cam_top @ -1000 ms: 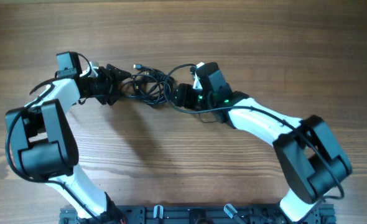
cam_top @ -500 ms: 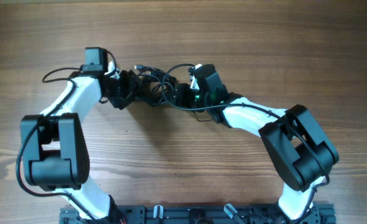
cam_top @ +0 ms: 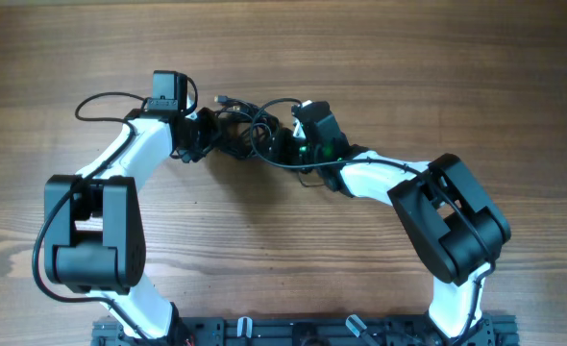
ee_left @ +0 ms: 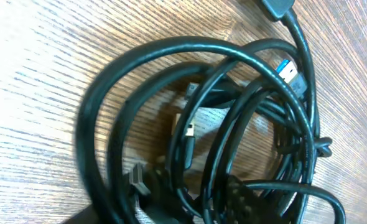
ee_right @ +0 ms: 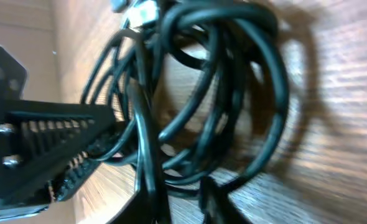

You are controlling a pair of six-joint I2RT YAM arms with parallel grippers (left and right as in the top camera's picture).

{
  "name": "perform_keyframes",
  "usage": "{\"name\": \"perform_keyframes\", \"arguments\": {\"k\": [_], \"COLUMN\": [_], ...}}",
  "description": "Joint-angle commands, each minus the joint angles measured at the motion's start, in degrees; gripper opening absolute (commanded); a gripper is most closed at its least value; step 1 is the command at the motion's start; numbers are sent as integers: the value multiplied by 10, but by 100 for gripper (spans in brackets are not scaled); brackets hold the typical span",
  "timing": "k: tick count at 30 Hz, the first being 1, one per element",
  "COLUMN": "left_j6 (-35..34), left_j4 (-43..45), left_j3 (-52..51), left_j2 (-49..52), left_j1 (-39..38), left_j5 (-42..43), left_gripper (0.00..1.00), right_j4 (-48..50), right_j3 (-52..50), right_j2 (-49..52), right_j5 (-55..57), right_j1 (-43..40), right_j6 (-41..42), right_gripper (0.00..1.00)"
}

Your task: Untangle cables

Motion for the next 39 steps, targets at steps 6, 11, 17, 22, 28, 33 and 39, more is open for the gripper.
{"name": "perform_keyframes", "arguments": {"k": [6, 11, 17, 22, 28, 33, 39], "left_j6": [5, 5, 1, 1, 1, 1, 1], "left_j4": [5, 7, 5, 5, 5, 5, 5], "left_j3": [-3, -3, -3, -3, -3, -3, -3], "left_j2": [-10, -10, -10, -10, -10, -10, -10], "left_j1": [-3, -3, -3, -3, -3, -3, -3], "left_j5": [-14, -20, -61, -61, -62, -70, -69], "left_gripper": [41, 13, 4, 5, 6, 10, 56], "right_j4": [11, 12, 11, -24, -42, -66, -143], "right_j3": [9, 9, 9, 9, 9, 9, 9], "right_j2": [7, 6, 4, 4, 4, 4, 4], "right_j5": [30, -5, -140, -162, -211, -279, -249], "right_j1": [-1, -10, -70, -96, -117, -140, -142], "right_j6": [4, 2, -40, -84, -120, -139, -146], "right_gripper": [11, 5, 4, 4, 4, 5, 5]}}
